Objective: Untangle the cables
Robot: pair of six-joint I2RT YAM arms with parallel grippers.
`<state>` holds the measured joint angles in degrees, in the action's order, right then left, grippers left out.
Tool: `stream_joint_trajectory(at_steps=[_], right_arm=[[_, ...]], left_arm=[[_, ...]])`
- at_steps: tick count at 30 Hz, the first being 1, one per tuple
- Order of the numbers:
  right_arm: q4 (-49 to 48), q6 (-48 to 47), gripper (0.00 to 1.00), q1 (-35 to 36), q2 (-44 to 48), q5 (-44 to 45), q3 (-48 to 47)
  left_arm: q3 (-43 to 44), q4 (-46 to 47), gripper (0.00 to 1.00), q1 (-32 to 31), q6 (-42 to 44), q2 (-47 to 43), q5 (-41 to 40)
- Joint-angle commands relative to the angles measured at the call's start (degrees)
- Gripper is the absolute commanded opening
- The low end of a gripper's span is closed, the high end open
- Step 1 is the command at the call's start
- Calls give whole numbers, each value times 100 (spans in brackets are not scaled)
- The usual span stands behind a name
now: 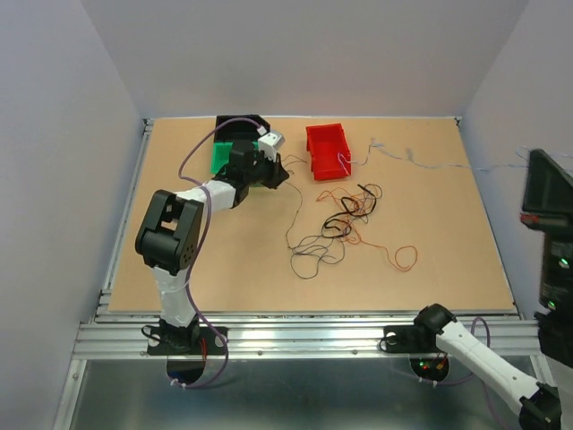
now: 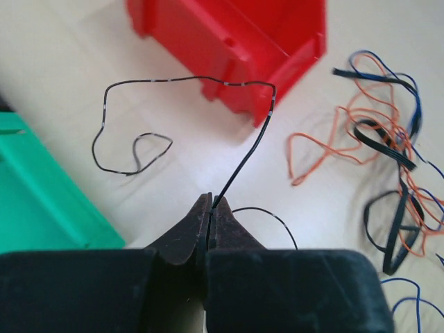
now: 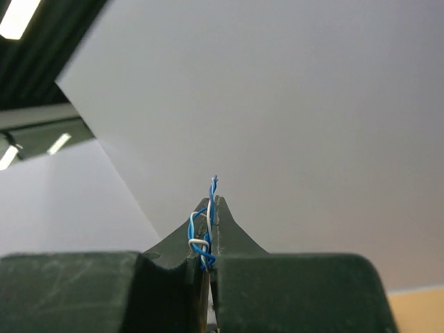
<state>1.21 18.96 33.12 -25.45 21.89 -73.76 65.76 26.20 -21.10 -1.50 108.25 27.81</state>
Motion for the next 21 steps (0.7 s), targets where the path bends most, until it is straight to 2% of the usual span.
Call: stream_joint_trajectory(at_steps=[1,6,14,21], right_arm=[[336,-200,1,45,-1414,298,20],[292,-235,1,54,-2463,166,-157],[-306,-542,1,36,-3474,685,-77],[-437,-683,1,36,-4380,984,-244]], left_arm=[[-36,-53,6,-262,500,-506,532],[-229,-185,6,-386,668,-919,778],[-617,-123,6,-790,923,-1482,629],[-985,-115,6,-1202,1678,-1999,497]])
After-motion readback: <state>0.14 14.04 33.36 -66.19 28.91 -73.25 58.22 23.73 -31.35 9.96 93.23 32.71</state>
